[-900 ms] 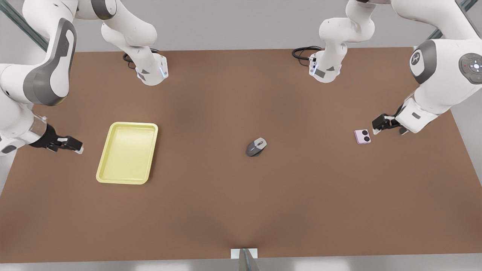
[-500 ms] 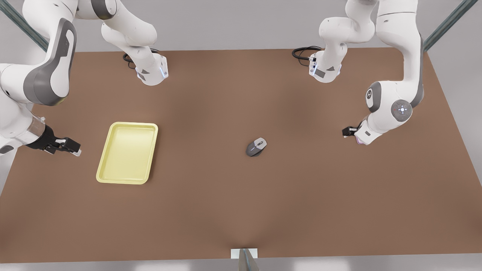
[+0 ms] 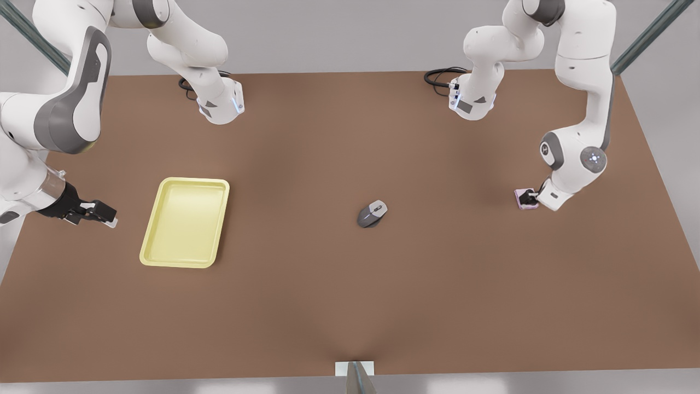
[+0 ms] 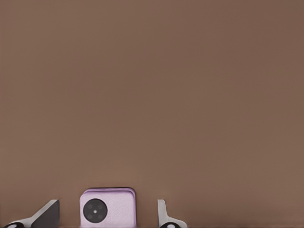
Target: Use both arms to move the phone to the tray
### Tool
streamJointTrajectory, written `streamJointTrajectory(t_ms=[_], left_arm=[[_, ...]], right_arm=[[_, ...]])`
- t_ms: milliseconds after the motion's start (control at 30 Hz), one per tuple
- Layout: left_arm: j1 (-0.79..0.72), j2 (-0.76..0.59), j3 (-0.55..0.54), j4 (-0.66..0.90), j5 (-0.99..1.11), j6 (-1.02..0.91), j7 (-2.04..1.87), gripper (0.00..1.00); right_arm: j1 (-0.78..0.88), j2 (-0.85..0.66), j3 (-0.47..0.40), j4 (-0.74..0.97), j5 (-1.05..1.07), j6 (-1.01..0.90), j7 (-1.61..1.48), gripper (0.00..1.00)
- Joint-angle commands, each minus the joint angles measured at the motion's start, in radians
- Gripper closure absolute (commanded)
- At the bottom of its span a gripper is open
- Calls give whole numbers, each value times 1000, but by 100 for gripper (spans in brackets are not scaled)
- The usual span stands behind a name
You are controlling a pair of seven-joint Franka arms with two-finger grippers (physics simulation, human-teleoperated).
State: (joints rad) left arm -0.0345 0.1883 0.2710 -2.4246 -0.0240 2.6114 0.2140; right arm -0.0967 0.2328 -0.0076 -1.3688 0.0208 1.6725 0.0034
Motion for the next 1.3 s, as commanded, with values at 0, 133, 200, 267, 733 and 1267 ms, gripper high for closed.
streamJointTrajectory(t_ms=[0, 133, 200, 267, 733, 1267], left_arm=[[1, -1, 17, -17, -1, 87, 148, 0], [1, 20, 22, -42, -2, 93, 160, 0], [1, 45, 30, -44, -4, 108, 160, 0], [2, 62, 30, -45, -8, 116, 160, 0], [22, 128, 30, -45, -117, 139, 154, 0], [21, 140, 27, -48, -123, 145, 153, 0]], right_arm=[[0, -1, 0, 1, 1, 0, 0, 0], [0, -1, 0, 1, 1, 0, 0, 0], [0, -1, 0, 1, 1, 1, 0, 0], [0, -1, 0, 1, 1, 1, 0, 0], [0, -1, 0, 1, 1, 0, 0, 0], [0, -1, 0, 1, -1, 0, 0, 0]])
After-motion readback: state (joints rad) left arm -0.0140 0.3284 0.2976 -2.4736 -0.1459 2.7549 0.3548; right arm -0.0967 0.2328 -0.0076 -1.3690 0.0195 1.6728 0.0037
